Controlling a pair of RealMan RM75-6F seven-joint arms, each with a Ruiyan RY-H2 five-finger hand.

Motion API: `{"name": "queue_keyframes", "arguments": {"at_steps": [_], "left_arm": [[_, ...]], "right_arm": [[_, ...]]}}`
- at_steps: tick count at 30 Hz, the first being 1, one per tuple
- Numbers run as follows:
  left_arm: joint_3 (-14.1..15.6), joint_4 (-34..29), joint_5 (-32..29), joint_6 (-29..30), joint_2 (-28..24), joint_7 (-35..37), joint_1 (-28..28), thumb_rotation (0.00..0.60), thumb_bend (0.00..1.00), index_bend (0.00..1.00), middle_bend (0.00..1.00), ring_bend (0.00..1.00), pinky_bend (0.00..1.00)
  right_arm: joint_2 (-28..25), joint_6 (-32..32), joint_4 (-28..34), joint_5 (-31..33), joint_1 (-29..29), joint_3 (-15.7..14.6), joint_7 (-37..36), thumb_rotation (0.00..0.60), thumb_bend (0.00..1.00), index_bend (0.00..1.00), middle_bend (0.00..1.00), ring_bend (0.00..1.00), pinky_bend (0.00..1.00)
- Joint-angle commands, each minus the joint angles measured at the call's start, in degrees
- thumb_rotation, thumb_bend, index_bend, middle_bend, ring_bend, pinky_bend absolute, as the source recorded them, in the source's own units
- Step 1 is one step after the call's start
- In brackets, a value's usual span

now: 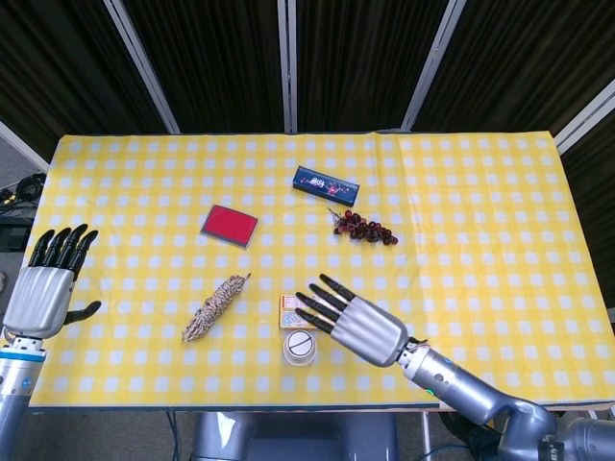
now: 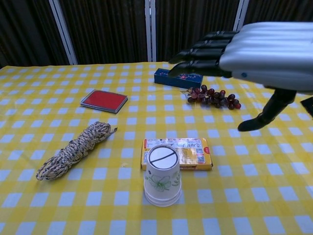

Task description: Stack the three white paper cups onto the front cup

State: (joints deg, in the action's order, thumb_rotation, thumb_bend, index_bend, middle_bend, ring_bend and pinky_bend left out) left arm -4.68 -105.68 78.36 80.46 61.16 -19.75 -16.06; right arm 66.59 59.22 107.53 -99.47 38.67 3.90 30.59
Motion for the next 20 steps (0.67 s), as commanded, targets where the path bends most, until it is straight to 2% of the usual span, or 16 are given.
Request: {"name": "queue_keyframes", "arguments": {"at_steps": [1,8,16,20], "left_arm": [[0.3,1.0,1.3,0.9,0.8,1.0,0.5,0.600,0.00,0.00,0.00,0.00,0.00],[1.3,3.8,2.4,2.4,2.2,4.2,2.3,0.600,0.00,0.00,0.00,0.00,0.00],[2.2,6.2,3.0,2.3,2.6,8.4,3.6,0.600,0.00,0.00,0.00,0.00,0.00],[2.3,6.7,3.9,2.4,2.9,9.3,3.9,0.600,0.00,0.00,0.00,0.00,0.00]], "right_arm": [[-2.9,10.3,-6.3,-0.2,-6.5,-0.8,-4.5,0.600,0.01,0.00,0.00,0.00,0.00],[-2.3,22.0,-12.0,3.8,-14.8,-1.0,-11.3,0.600,0.00,0.00,0.00,0.00,0.00],[0.2,29.0,-16.6,8.1,-22.9,-3.2,-20.0,0.600,0.00,0.00,0.00,0.00,0.00],[0.6,30.1,-17.4,9.2,-25.4,-4.0,-22.3,0.600,0.00,0.00,0.00,0.00,0.00]]}}
